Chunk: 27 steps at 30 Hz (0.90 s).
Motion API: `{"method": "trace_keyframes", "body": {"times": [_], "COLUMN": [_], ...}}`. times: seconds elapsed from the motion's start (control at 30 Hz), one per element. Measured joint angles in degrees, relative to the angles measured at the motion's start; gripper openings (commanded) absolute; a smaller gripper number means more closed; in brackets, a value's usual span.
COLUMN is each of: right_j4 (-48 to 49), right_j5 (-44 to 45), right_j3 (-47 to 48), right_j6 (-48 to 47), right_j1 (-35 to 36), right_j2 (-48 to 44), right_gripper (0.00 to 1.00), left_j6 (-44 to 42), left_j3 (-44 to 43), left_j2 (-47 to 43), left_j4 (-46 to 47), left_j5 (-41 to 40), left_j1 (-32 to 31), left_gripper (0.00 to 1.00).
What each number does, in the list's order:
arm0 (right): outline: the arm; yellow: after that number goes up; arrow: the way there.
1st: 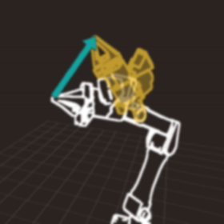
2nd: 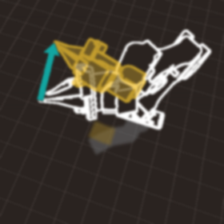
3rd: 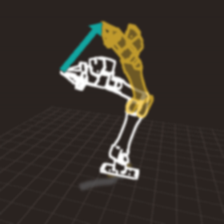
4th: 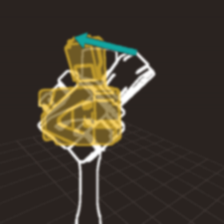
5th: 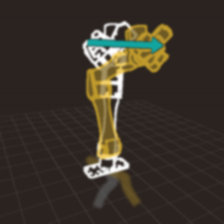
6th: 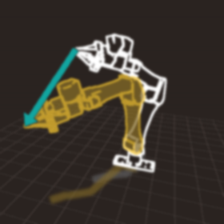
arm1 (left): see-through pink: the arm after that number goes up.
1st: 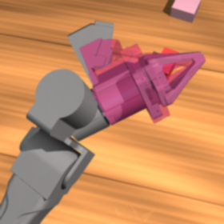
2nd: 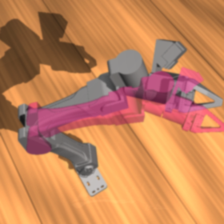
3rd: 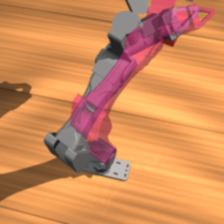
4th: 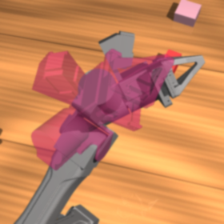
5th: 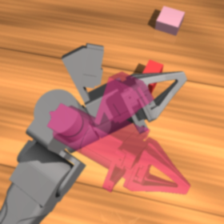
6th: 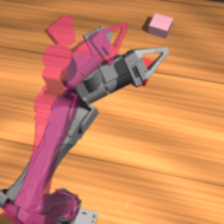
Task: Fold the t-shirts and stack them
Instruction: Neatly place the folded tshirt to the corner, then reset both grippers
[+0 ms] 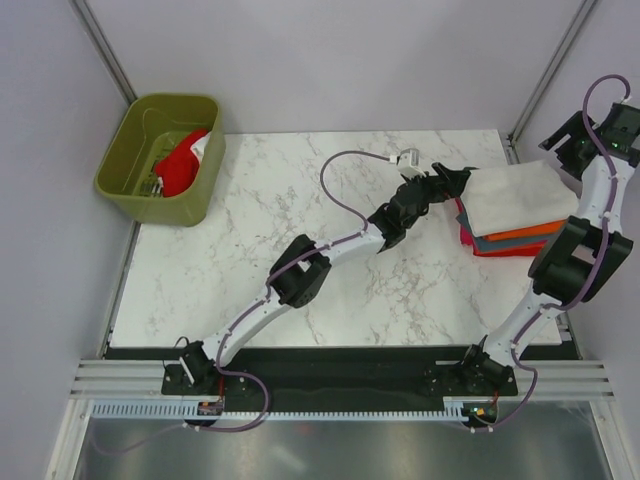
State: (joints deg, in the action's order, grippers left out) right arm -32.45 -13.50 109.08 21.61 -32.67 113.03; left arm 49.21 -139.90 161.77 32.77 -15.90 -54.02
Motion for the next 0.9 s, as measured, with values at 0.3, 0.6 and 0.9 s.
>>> {"method": "trace_keyframes", "body": {"times": [0.3, 0.6, 0.9], "right_j4": [9.0, 38.0, 51.8], "right_j5": [-11.6, -18.7, -12.2], "right_j3": [-14.3, -38.1, -53.8], "right_j6": [8.6, 30.0, 39.0], "right_j1": [-2.0, -3.7, -4.7], "right_j2": [-11.3, -20.0, -20.2], "right_gripper": [0.59, 0.22, 0.13], "left_j6": [-5.0, -8.1, -9.9], "left_j3": [27.2, 52.2, 66.6], "left_j2": [-23.6, -51.7, -63.2], "left_j4": [-0.5, -3.0, -4.3], "left_j5": [2.9, 3.0, 3.1], "left_j1": [3.3, 7.2, 7.5], "left_gripper": [0.98, 0.99, 0.99]}}
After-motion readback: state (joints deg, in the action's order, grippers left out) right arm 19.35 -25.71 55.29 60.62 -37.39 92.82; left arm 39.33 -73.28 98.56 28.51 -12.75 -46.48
